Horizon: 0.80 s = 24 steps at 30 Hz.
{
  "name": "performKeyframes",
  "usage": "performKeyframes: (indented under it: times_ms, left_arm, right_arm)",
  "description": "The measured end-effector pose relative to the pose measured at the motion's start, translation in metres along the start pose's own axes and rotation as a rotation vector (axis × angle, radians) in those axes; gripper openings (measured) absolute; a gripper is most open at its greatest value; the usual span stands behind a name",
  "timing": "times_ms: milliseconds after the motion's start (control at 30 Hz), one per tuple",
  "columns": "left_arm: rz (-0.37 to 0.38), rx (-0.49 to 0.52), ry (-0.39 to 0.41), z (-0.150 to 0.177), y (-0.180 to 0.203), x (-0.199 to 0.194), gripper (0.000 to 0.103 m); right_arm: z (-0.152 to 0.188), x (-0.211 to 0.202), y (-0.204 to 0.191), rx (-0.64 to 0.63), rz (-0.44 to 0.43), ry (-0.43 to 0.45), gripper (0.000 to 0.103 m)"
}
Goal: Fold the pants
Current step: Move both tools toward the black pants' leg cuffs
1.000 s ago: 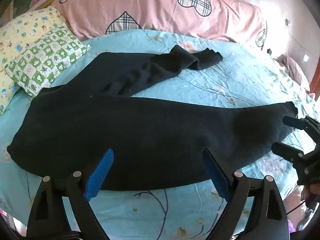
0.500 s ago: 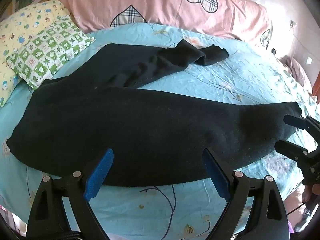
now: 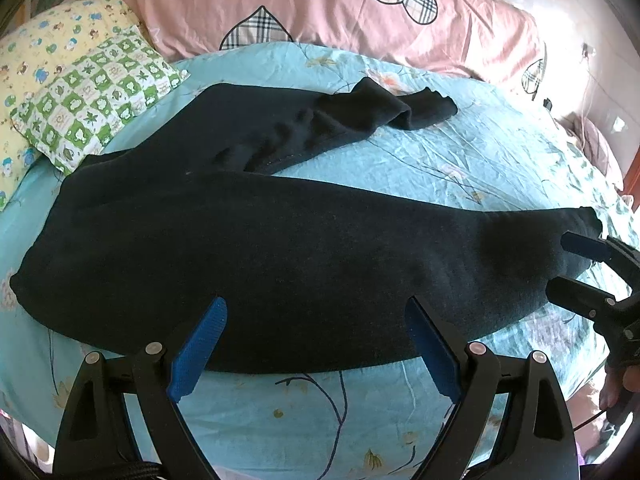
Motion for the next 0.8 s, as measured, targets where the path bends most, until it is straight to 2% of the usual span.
performKeyframes:
  times_ms: [333, 800]
  left_arm:
    - [-0.008, 0.010, 0.005, -0.001, 0.003, -0.003, 0.092]
    - [-0.011, 0.001, 0.007, -0.001, 0.001, -0.006, 0.092]
  right_arm:
    - [-0.009, 0.001, 0.001, 0.032, -0.035, 0.028, 0.095]
    - [-0.020, -0.006, 0.007, 0.137, -0.083, 0.058, 0.095]
Point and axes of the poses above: each gripper's, at about its wrist camera, not at the fingertips, and x roughly the way its jaws point, y to its right, z to its underside, the point moved 8 cm from there along x, roughly the way its jaws point, and after that the axes turned 8 degrees about y, right-handed, at the moved point
